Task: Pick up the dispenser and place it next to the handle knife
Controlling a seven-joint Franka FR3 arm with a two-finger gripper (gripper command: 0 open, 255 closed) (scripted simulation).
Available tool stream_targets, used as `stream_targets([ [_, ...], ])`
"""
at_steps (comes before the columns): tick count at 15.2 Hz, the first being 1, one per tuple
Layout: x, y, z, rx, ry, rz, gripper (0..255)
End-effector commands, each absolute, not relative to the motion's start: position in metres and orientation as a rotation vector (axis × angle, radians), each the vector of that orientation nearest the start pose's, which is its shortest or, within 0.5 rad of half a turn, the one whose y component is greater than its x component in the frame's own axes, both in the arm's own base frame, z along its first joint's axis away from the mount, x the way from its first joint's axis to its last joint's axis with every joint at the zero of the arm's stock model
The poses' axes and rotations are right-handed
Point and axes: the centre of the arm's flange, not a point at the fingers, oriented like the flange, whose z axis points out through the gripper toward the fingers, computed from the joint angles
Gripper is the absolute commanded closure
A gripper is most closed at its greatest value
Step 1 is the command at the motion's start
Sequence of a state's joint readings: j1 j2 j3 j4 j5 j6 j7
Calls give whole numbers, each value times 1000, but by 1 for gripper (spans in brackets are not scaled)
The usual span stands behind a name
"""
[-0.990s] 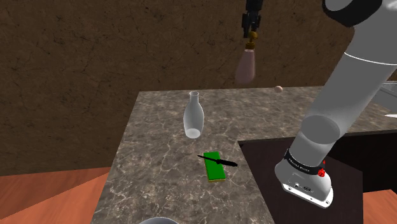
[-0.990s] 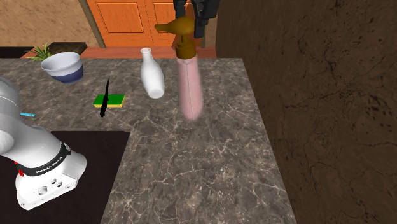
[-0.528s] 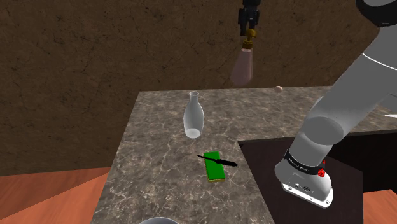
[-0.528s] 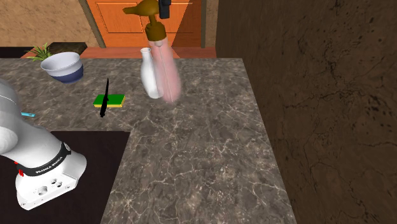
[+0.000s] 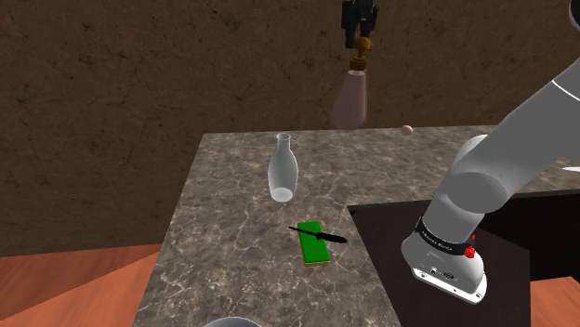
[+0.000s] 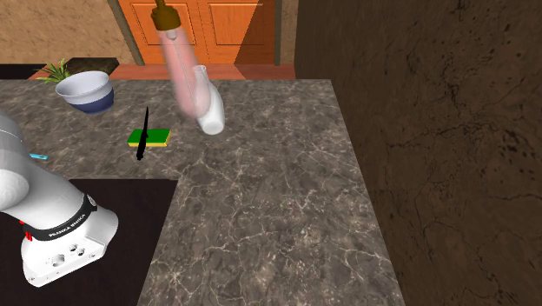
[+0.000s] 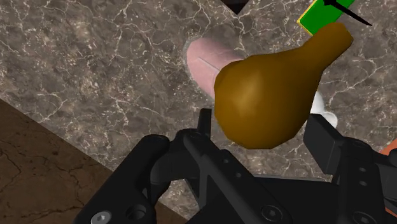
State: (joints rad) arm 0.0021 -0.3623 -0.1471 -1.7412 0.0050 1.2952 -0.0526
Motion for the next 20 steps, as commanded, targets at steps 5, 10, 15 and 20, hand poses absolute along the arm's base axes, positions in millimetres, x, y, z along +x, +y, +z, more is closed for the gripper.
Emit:
stream_targets([
  [5,377,1,714,-3073,125,126,255],
  [10,359,63,729,-3073,125,126,255],
  [15,341,125,744,-3073,125,126,255],
  [20,323,186,759,-3073,125,126,255],
])
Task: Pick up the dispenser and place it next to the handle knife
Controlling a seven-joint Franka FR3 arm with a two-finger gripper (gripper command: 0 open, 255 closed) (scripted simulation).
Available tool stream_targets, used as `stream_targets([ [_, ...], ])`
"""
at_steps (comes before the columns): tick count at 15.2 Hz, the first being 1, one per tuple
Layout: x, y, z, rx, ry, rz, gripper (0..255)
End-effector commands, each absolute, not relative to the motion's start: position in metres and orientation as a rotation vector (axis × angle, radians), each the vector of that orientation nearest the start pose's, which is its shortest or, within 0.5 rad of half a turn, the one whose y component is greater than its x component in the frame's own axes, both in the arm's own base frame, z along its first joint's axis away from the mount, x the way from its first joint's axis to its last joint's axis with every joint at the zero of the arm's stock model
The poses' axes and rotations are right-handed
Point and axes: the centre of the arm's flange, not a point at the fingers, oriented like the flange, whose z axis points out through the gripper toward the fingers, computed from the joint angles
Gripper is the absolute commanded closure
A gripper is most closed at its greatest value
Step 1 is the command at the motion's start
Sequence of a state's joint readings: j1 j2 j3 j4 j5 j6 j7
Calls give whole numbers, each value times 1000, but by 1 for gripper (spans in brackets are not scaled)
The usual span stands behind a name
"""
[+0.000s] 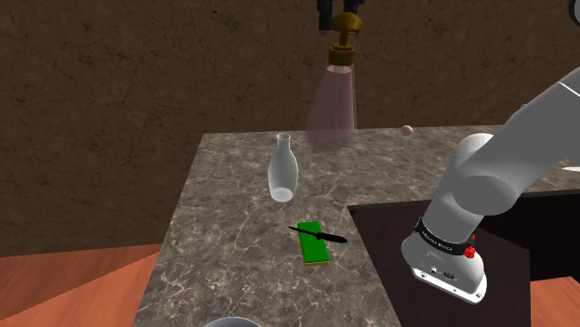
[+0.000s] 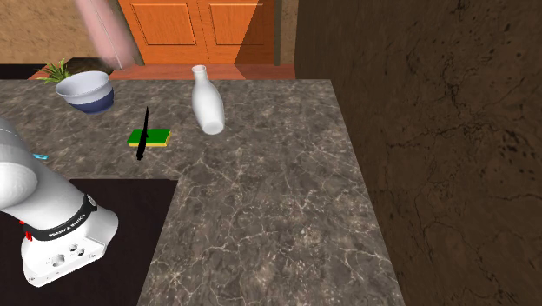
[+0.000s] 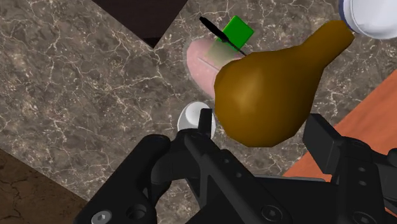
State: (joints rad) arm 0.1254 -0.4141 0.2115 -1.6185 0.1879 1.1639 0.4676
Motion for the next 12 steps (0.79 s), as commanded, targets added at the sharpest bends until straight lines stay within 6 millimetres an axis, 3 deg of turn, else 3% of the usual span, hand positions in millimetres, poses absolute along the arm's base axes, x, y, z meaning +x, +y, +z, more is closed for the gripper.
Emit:
stream_targets([
  [1,319,199,762,-3073,125,126,255],
  [12,279,334,796,-3073,125,126,255],
])
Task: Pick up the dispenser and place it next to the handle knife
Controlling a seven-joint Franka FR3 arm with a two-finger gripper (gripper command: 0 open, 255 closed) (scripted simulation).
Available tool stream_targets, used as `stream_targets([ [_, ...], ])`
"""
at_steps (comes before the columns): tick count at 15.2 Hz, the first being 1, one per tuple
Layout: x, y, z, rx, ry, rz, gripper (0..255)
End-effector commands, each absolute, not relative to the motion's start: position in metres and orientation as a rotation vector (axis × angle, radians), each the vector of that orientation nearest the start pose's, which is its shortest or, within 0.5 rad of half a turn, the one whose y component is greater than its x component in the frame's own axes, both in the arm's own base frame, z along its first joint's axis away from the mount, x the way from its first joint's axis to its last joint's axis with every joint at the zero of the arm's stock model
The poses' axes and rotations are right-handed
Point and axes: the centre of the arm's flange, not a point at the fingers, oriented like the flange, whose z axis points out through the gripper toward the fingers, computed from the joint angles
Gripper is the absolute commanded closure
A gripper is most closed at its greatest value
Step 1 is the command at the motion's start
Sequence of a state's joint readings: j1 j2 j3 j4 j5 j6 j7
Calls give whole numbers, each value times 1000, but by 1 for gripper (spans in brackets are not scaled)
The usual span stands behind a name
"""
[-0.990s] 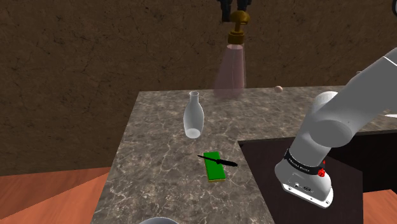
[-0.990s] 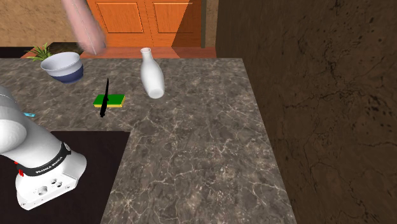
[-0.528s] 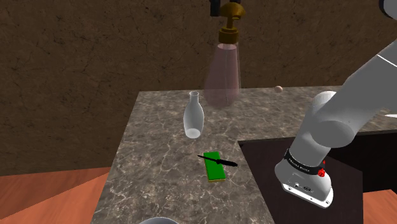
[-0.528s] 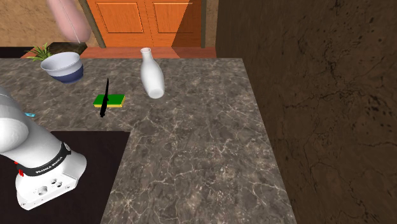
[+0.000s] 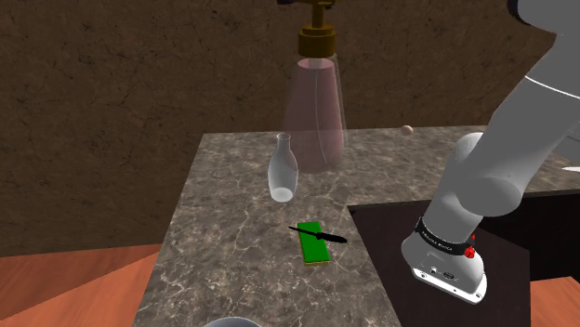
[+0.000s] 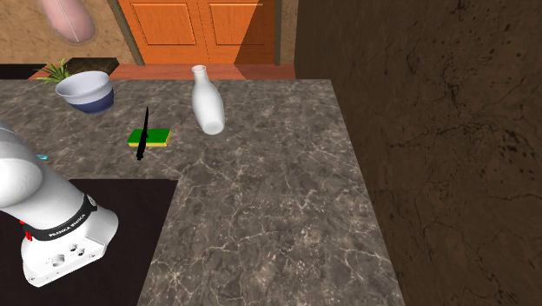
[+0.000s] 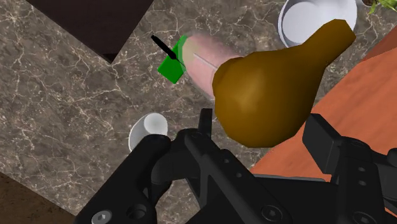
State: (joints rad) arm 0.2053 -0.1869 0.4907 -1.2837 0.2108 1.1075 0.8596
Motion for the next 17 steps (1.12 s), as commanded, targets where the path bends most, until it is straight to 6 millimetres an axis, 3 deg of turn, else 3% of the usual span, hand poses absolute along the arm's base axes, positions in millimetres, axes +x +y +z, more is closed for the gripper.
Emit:
stream_targets([
  [1,276,347,799,-3073,125,126,255],
  [6,256,412,814,-3073,125,126,255],
  [17,256,412,756,-3073,125,126,255],
])
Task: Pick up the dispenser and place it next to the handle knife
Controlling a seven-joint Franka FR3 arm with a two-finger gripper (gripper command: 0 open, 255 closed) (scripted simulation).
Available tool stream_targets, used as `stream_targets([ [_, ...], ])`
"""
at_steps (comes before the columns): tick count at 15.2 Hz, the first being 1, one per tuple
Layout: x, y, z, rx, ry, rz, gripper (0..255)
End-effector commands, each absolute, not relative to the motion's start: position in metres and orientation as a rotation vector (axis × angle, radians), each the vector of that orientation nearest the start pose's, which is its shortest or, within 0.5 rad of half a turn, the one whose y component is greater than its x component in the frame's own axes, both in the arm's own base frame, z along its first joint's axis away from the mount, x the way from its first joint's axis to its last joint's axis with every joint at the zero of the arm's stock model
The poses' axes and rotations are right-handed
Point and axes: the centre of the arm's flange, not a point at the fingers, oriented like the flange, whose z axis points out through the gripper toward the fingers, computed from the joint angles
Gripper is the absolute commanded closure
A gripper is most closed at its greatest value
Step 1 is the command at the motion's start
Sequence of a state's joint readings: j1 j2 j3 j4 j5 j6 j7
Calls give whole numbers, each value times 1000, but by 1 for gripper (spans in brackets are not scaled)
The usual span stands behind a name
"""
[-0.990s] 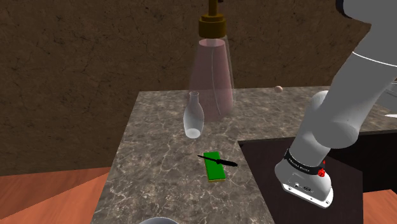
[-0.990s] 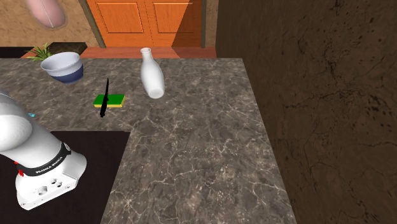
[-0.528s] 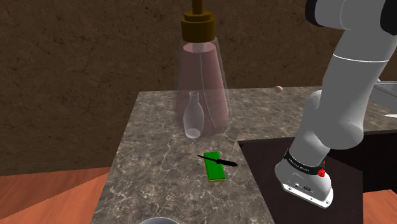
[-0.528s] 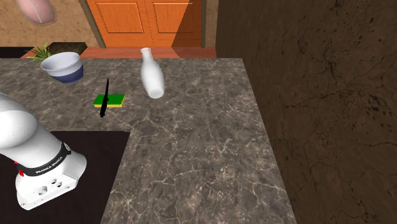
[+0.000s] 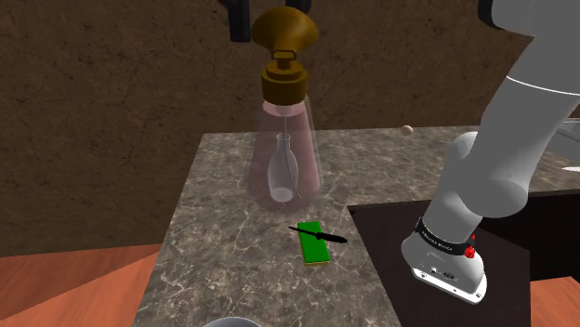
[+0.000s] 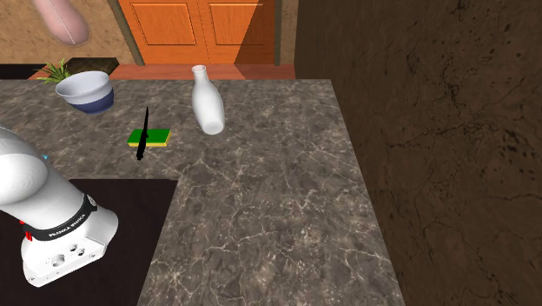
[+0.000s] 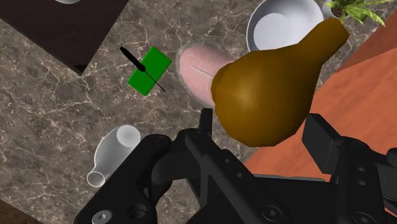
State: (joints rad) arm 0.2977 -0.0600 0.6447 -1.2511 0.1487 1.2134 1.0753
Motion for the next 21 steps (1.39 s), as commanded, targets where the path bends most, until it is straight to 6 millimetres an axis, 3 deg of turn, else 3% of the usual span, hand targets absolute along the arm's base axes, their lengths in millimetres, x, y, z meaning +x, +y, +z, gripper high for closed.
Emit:
stream_targets([
  [1,256,412,751,-3073,125,126,255],
  [21,256,412,645,-3073,125,126,255],
])
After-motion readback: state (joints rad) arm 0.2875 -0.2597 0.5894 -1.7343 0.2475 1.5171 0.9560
